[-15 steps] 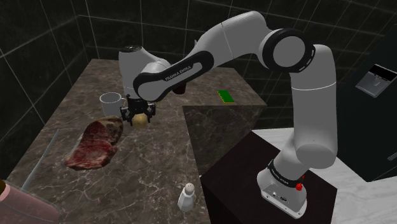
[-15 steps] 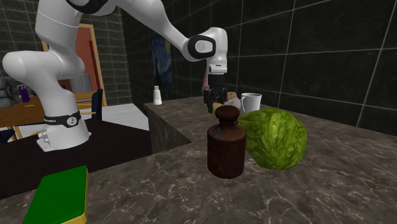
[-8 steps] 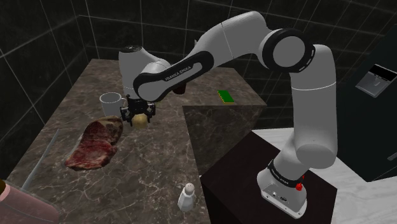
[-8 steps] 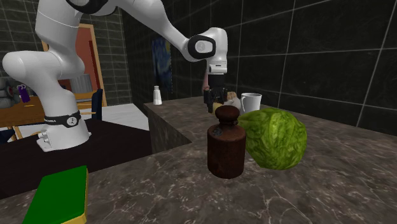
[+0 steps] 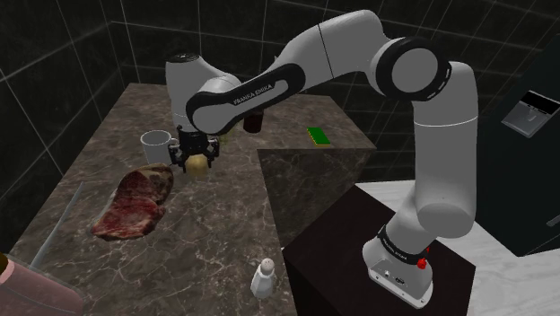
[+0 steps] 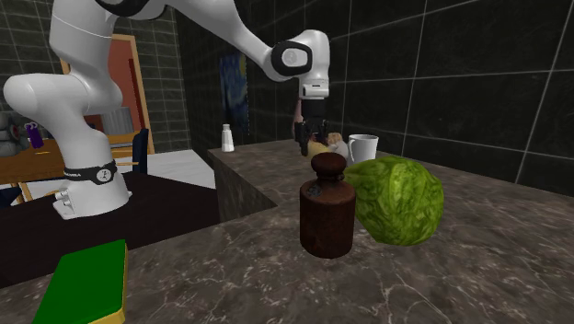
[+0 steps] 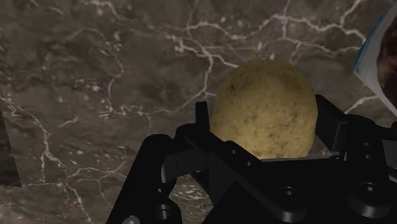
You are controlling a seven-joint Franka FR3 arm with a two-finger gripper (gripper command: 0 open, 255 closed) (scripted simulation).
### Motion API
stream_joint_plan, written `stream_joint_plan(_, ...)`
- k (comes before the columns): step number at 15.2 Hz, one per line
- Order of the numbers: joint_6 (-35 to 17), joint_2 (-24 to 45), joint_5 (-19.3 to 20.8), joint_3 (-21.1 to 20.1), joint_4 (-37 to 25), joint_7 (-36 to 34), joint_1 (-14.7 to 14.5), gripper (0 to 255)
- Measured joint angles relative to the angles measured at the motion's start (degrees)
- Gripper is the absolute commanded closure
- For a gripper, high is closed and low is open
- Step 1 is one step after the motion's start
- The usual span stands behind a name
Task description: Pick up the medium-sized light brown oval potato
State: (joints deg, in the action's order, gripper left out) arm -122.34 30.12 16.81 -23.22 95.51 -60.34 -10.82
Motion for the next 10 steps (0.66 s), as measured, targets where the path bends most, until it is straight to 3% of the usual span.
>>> stream_joint_plan(10,5.6,-3.4,-1.8,-1.0,-2.5,1.3,0.5,255)
